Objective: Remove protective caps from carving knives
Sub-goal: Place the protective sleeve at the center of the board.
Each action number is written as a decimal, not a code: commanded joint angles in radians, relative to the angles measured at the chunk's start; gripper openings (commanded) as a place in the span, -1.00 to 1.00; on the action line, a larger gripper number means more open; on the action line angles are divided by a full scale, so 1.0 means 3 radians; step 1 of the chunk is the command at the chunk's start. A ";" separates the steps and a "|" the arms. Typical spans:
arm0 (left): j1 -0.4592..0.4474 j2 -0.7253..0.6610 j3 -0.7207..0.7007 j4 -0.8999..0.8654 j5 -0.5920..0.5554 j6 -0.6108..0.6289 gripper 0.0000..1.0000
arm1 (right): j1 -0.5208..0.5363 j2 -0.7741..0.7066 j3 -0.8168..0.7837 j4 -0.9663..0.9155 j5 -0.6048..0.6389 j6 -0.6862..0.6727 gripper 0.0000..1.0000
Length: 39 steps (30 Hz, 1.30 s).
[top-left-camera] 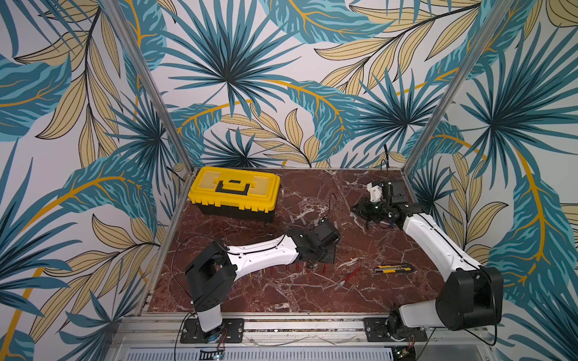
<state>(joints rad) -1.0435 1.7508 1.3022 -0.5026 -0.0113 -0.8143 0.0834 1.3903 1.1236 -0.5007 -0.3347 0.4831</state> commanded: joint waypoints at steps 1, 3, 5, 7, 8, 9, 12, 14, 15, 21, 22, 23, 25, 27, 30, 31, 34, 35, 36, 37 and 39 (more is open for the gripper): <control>0.0011 -0.0232 -0.0091 -0.0007 -0.0256 0.0076 -1.00 | 0.0005 -0.0203 -0.0068 -0.0241 0.0803 -0.0189 -1.00; 0.0020 -0.0279 -0.0094 -0.0007 -0.0321 0.0085 -1.00 | 0.0109 -0.0292 -0.0120 -0.0284 0.1276 -0.0261 -1.00; 0.0021 -0.0315 -0.0087 -0.0006 -0.0371 0.0091 -1.00 | 0.0212 -0.0346 -0.0197 -0.0252 0.1624 -0.0301 -1.00; 0.0023 -0.0345 -0.0089 -0.0007 -0.0408 0.0095 -1.00 | 0.0297 -0.0300 -0.0232 -0.0217 0.1827 -0.0335 -1.00; 0.0030 -0.0358 -0.0089 -0.0006 -0.0422 0.0098 -1.00 | 0.0336 -0.0234 -0.0225 -0.0218 0.1895 -0.0355 -1.00; 0.0032 -0.0373 -0.0091 -0.0006 -0.0433 0.0104 -1.00 | 0.0368 -0.0154 -0.0203 -0.0220 0.1965 -0.0375 -1.00; 0.0052 -0.0418 -0.0137 -0.0007 -0.0448 0.0101 -1.00 | 0.0407 0.0115 -0.0140 -0.0195 0.1981 -0.0405 -1.00; 0.0071 -0.0446 -0.0189 -0.0006 -0.0466 0.0079 -1.00 | 0.0419 0.0284 -0.0115 -0.0144 0.1965 -0.0416 -1.00; 0.0079 -0.0459 -0.0216 -0.0007 -0.0469 0.0071 -1.00 | 0.0427 0.0362 -0.0106 -0.0105 0.1953 -0.0423 -1.00; 0.0192 -0.0510 -0.0382 -0.0007 -0.0428 0.0014 -1.00 | 0.0516 0.0804 0.0074 -0.0034 0.1845 -0.0408 -1.00; 0.0208 -0.0525 -0.0404 0.0002 -0.0428 0.0010 -1.00 | 0.0533 0.0872 0.0102 -0.0019 0.1822 -0.0399 -1.00; 0.0229 -0.0545 -0.0438 0.0019 -0.0424 0.0009 -1.00 | 0.0552 0.0948 0.0133 -0.0006 0.1771 -0.0398 -0.99; 0.0269 -0.0573 -0.0496 0.0049 -0.0418 0.0004 -1.00 | 0.0580 0.1087 0.0192 0.0016 0.1685 -0.0380 -0.95; 0.0307 -0.0594 -0.0544 0.0051 -0.0403 -0.0024 -1.00 | 0.0611 0.1242 0.0277 0.0013 0.1625 -0.0373 -0.94; 0.0338 -0.0625 -0.0609 0.0055 -0.0403 -0.0037 -1.00 | 0.0657 0.1408 0.0377 0.0007 0.1592 -0.0372 -0.93; 0.0343 -0.0637 -0.0639 0.0057 -0.0402 -0.0041 -1.00 | 0.0666 0.1465 0.0409 0.0007 0.1582 -0.0369 -0.93; 0.0364 -0.0656 -0.0693 0.0059 -0.0403 -0.0057 -1.00 | 0.0678 0.1611 0.0484 0.0013 0.1535 -0.0367 -0.90; 0.0369 -0.0661 -0.0707 0.0070 -0.0405 -0.0062 -1.00 | 0.0681 0.1656 0.0507 -0.0005 0.1510 -0.0359 -0.89; 0.0373 -0.0661 -0.0717 0.0085 -0.0402 -0.0070 -1.00 | 0.0683 0.1695 0.0525 -0.0013 0.1498 -0.0355 -0.88; 0.0375 -0.0661 -0.0730 0.0097 -0.0398 -0.0077 -1.00 | 0.0691 0.1724 0.0527 -0.0006 0.1485 -0.0348 -0.88; 0.0380 -0.0652 -0.0738 0.0116 -0.0382 -0.0083 -1.00 | 0.0704 0.1765 0.0522 0.0007 0.1473 -0.0333 -0.86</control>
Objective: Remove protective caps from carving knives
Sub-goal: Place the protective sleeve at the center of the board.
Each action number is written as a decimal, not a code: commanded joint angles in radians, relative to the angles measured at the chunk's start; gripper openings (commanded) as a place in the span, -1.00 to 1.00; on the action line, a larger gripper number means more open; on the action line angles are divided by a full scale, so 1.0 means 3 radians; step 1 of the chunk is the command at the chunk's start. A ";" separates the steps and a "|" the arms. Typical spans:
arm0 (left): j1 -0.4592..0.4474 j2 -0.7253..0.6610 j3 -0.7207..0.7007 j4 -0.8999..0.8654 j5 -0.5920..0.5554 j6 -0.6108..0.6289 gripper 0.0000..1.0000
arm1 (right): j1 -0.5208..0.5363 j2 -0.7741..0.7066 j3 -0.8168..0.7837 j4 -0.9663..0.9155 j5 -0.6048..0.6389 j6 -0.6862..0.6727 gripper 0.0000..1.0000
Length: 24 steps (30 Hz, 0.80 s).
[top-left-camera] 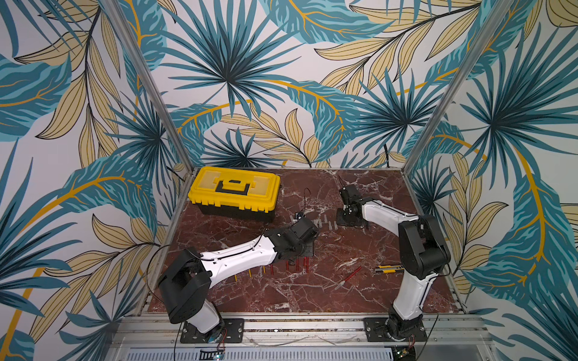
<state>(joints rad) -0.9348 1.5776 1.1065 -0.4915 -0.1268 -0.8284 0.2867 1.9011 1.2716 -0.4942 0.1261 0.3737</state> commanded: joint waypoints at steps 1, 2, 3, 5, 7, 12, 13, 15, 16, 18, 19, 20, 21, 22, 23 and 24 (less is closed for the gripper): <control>0.0022 -0.0069 -0.0084 0.0089 0.0012 -0.0036 -1.00 | 0.0031 0.0083 0.0027 -0.0010 -0.0069 0.0035 -0.83; 0.0024 -0.0064 -0.0081 0.0091 0.0012 -0.0031 -1.00 | 0.0036 0.0102 0.0026 -0.0002 -0.0077 0.0041 -0.78; 0.0023 -0.0058 -0.0078 0.0089 0.0018 -0.0031 -1.00 | 0.0036 0.0111 0.0031 0.0002 -0.0094 0.0040 -0.73; 0.0022 -0.0053 -0.0070 0.0089 0.0023 -0.0023 -1.00 | 0.0036 0.0144 0.0033 0.0006 -0.0144 0.0046 -0.62; 0.0028 -0.0051 -0.0069 0.0090 0.0024 -0.0025 -1.00 | 0.0036 0.0151 0.0024 0.0026 -0.0153 0.0053 -0.53; 0.0033 -0.0053 -0.0079 0.0092 0.0034 -0.0034 -1.00 | 0.0040 0.0167 0.0003 0.0027 -0.0159 0.0067 -0.44; 0.0035 -0.0052 -0.0078 0.0091 0.0034 -0.0036 -1.00 | 0.0036 0.0167 -0.0003 0.0024 -0.0160 0.0076 -0.44; 0.0033 -0.0053 -0.0084 0.0089 0.0039 -0.0045 -1.00 | 0.0036 0.0145 -0.0018 0.0021 -0.0155 0.0086 -0.44; 0.0033 -0.0058 -0.0083 0.0091 0.0043 -0.0046 -1.00 | 0.0036 0.0129 -0.0025 0.0019 -0.0159 0.0084 -0.44; 0.0033 -0.0071 -0.0086 0.0092 0.0044 -0.0043 -1.00 | 0.0040 0.0067 -0.0055 0.0016 -0.0175 0.0089 -0.44; 0.0034 -0.0079 -0.0083 0.0084 0.0044 -0.0033 -1.00 | 0.0036 0.0011 -0.0089 0.0031 -0.0197 0.0084 -0.44; 0.0038 -0.0088 -0.0075 0.0068 0.0040 -0.0031 -1.00 | 0.0037 -0.0063 -0.0121 0.0040 -0.0217 0.0089 -0.44; 0.0038 -0.0096 -0.0069 0.0055 0.0032 -0.0031 -1.00 | 0.0037 -0.0134 -0.0155 0.0051 -0.0231 0.0092 -0.44; 0.0043 -0.0106 -0.0066 0.0042 0.0023 -0.0026 -1.00 | 0.0036 -0.0221 -0.0196 0.0053 -0.0235 0.0092 -0.44; 0.0043 -0.0126 -0.0063 0.0030 0.0014 -0.0025 -1.00 | 0.0036 -0.0321 -0.0238 0.0047 -0.0240 0.0099 -0.44; 0.0050 -0.0144 -0.0063 0.0021 0.0000 -0.0023 -1.00 | 0.0036 -0.0412 -0.0282 0.0047 -0.0246 0.0104 -0.43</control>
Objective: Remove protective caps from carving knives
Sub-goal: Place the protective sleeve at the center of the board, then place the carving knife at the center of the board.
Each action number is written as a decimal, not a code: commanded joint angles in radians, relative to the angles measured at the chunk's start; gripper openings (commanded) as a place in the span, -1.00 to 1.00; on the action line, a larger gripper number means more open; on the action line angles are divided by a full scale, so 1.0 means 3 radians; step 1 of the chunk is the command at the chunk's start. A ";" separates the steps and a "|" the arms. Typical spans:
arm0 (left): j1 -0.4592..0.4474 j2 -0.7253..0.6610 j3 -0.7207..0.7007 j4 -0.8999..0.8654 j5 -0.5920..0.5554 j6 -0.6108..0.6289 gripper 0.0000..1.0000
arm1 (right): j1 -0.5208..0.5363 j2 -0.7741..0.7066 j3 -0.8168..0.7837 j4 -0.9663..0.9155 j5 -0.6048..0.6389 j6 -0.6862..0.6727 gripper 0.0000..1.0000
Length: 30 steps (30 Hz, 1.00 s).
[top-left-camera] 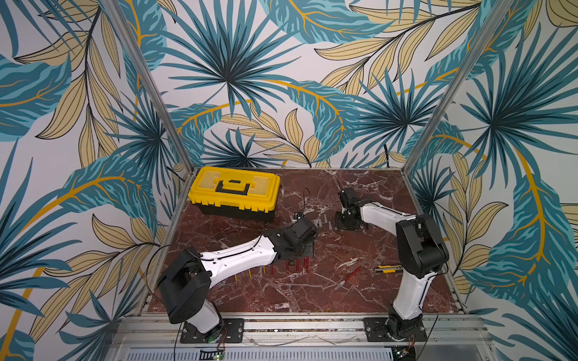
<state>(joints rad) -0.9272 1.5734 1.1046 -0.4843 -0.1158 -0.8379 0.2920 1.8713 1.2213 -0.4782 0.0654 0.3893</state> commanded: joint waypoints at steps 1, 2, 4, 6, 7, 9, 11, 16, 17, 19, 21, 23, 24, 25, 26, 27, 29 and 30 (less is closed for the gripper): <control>0.0024 -0.0154 -0.0058 -0.0011 -0.0048 0.0011 -1.00 | 0.0016 -0.0420 -0.0167 -0.0010 -0.0052 0.0058 -0.43; 0.0028 -0.0180 -0.0052 -0.0022 -0.0056 0.0011 -0.99 | 0.0018 -0.0540 -0.0225 -0.0021 -0.0067 0.0070 -0.42; 0.0040 -0.0227 -0.0046 -0.0031 -0.0066 0.0011 -0.99 | 0.0019 -0.0765 -0.0347 -0.0022 -0.0120 0.0105 -0.41; 0.0058 -0.0279 -0.0041 -0.0034 -0.0056 0.0007 -0.99 | 0.0020 -0.1021 -0.0510 0.0022 -0.0232 0.0164 -0.38; 0.0070 -0.0307 -0.0037 -0.0036 -0.0054 0.0002 -0.99 | 0.0022 -0.1158 -0.0611 0.0056 -0.0314 0.0209 -0.37; 0.0088 -0.0372 -0.0036 -0.0033 -0.0044 -0.0014 -0.99 | 0.0029 -0.1438 -0.0817 0.0164 -0.0525 0.0295 -0.37; 0.0109 -0.0426 -0.0038 -0.0037 -0.0033 -0.0034 -0.99 | 0.0069 -0.1740 -0.1071 0.0415 -0.0833 0.0382 -0.42; 0.0153 -0.0561 -0.0055 0.0011 -0.0006 -0.0115 -0.97 | 0.0389 -0.2308 -0.1437 0.0754 -0.1402 0.0567 -0.43; 0.0160 -0.0596 -0.0070 0.0037 0.0016 -0.0130 -0.97 | 0.0460 -0.2377 -0.1449 0.0728 -0.1417 0.0585 -0.43; 0.0171 -0.0654 -0.0106 0.0086 0.0037 -0.0171 -0.95 | 0.0605 -0.2512 -0.1487 0.0696 -0.1444 0.0643 -0.43; 0.0181 -0.0688 -0.0120 0.0095 0.0048 -0.0202 -0.93 | 0.0723 -0.2606 -0.1523 0.0688 -0.1456 0.0706 -0.42; 0.0186 -0.0700 -0.0121 0.0093 0.0077 -0.0212 -0.92 | 0.0858 -0.2660 -0.1542 0.0718 -0.1432 0.0772 -0.42; 0.0186 -0.0702 -0.0116 0.0092 0.0091 -0.0219 -0.92 | 0.0936 -0.2664 -0.1549 0.0745 -0.1420 0.0809 -0.42; 0.0190 -0.0697 -0.0108 0.0092 0.0108 -0.0219 -0.91 | 0.1013 -0.2654 -0.1551 0.0784 -0.1420 0.0848 -0.42; 0.0191 -0.0694 -0.0103 0.0091 0.0122 -0.0214 -0.92 | 0.1079 -0.2637 -0.1558 0.0826 -0.1420 0.0876 -0.41; 0.0191 -0.0696 -0.0100 0.0091 0.0129 -0.0218 -0.91 | 0.1149 -0.2611 -0.1554 0.0836 -0.1420 0.0904 -0.41; 0.0196 -0.0691 -0.0098 0.0091 0.0135 -0.0228 -0.91 | 0.1268 -0.2542 -0.1553 0.1023 -0.1415 0.0954 -0.40; 0.0196 -0.0689 -0.0096 0.0094 0.0135 -0.0229 -0.91 | 0.1320 -0.2500 -0.1540 0.1064 -0.1412 0.0970 -0.40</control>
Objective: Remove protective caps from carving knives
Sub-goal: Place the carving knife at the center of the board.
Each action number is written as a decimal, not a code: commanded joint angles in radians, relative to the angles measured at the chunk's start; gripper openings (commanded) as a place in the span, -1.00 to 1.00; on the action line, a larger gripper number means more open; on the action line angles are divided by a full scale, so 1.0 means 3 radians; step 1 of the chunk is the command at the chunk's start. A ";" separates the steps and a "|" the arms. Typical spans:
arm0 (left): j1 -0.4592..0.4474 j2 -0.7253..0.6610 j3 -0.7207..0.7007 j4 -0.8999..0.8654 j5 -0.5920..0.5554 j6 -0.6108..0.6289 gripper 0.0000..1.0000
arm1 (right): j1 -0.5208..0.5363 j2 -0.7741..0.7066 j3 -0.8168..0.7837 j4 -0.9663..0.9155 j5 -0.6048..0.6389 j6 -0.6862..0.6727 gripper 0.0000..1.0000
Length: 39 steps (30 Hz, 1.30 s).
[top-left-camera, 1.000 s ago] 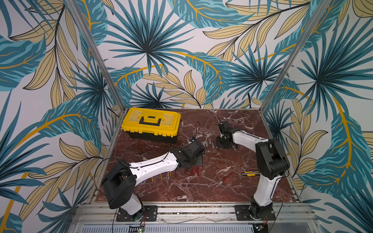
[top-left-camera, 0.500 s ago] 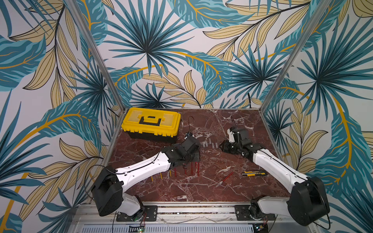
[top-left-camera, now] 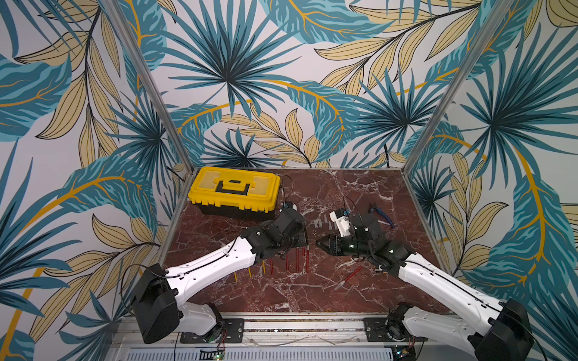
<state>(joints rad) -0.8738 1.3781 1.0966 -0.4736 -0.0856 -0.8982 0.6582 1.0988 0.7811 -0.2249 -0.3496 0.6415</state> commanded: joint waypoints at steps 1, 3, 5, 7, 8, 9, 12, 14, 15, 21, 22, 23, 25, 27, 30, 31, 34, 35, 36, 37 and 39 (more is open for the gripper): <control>0.0023 -0.0033 -0.0063 0.0060 0.0039 -0.0030 -0.91 | 0.0140 0.0125 -0.0042 0.0242 -0.0026 0.0130 -0.35; 0.0024 -0.0020 -0.0049 0.0060 0.0055 -0.0028 -0.91 | 0.0191 0.0236 0.0042 0.0224 0.0002 0.0095 -0.35; 0.0026 -0.0003 -0.0033 0.0060 0.0069 -0.0023 -0.91 | 0.0210 0.0342 0.0126 0.0186 0.0062 0.0057 -0.35; 0.0029 0.0009 -0.0017 0.0060 0.0071 -0.0018 -0.91 | 0.0217 0.0438 0.0213 0.0141 0.0103 0.0013 -0.35; 0.0031 0.0018 -0.0016 0.0065 0.0071 -0.0010 -0.91 | 0.0214 0.0477 0.0247 0.0124 0.0148 -0.0004 -0.35; 0.0034 0.0019 -0.0014 0.0062 0.0071 -0.0012 -0.91 | 0.0217 0.0507 0.0273 0.0123 0.0175 -0.0018 -0.35; 0.0043 0.0029 -0.0019 0.0063 0.0175 -0.0010 -0.91 | 0.0217 0.0559 0.0325 0.0140 0.0248 -0.0040 -0.36; 0.0054 0.0028 -0.0020 0.0060 0.0188 -0.0018 -0.91 | 0.0215 0.0580 0.0340 0.0182 0.0266 -0.0037 -0.39; 0.0054 0.0032 -0.0022 0.0060 0.0197 -0.0013 -0.91 | 0.0218 0.0598 0.0349 0.0211 0.0265 -0.0026 -0.43; 0.0080 0.0025 -0.0049 0.0101 0.0237 -0.0028 -0.91 | 0.0216 0.0719 0.0319 0.0442 0.0172 0.0116 -0.45; 0.0081 0.0028 -0.0050 0.0113 0.0247 -0.0028 -0.90 | 0.0214 0.0733 0.0308 0.0485 0.0158 0.0134 -0.45; 0.0085 0.0030 -0.0052 0.0121 0.0255 -0.0033 -0.91 | 0.0218 0.0743 0.0294 0.0521 0.0150 0.0153 -0.46; 0.0090 0.0034 -0.0060 0.0142 0.0276 -0.0037 -0.91 | 0.0214 0.0745 0.0272 0.0566 0.0149 0.0179 -0.56; 0.0095 0.0042 -0.0061 0.0152 0.0288 -0.0043 -0.90 | 0.0215 0.0737 0.0268 0.0575 0.0149 0.0188 -0.65; 0.0104 0.0056 -0.0065 0.0157 0.0307 -0.0054 -0.90 | 0.0218 0.0711 0.0236 0.0609 0.0160 0.0216 -0.79; 0.0103 0.0060 -0.0066 0.0157 0.0312 -0.0054 -0.90 | 0.0216 0.0709 0.0230 0.0618 0.0173 0.0223 -0.82; 0.0105 0.0060 -0.0071 0.0168 0.0319 -0.0061 -0.90 | 0.0217 0.0698 0.0214 0.0632 0.0189 0.0233 -0.92; 0.0105 0.0060 -0.0075 0.0175 0.0326 -0.0064 -0.90 | 0.0215 0.0699 0.0209 0.0632 0.0189 0.0236 -0.96; 0.0107 0.0056 -0.0076 0.0175 0.0330 -0.0068 -0.89 | 0.0218 0.0700 0.0204 0.0632 0.0190 0.0239 -0.99; 0.0110 0.0055 -0.0081 0.0174 0.0325 -0.0069 -0.81 | 0.0214 0.0702 0.0199 0.0624 0.0190 0.0246 -1.00; 0.0110 0.0057 -0.0091 0.0175 0.0339 -0.0074 -0.47 | 0.0214 0.0709 0.0185 0.0607 0.0189 0.0255 -1.00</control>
<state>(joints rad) -0.8371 1.3880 1.0966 -0.4423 -0.0246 -0.9096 0.7200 1.3132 0.8616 -0.0826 -0.3000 0.7136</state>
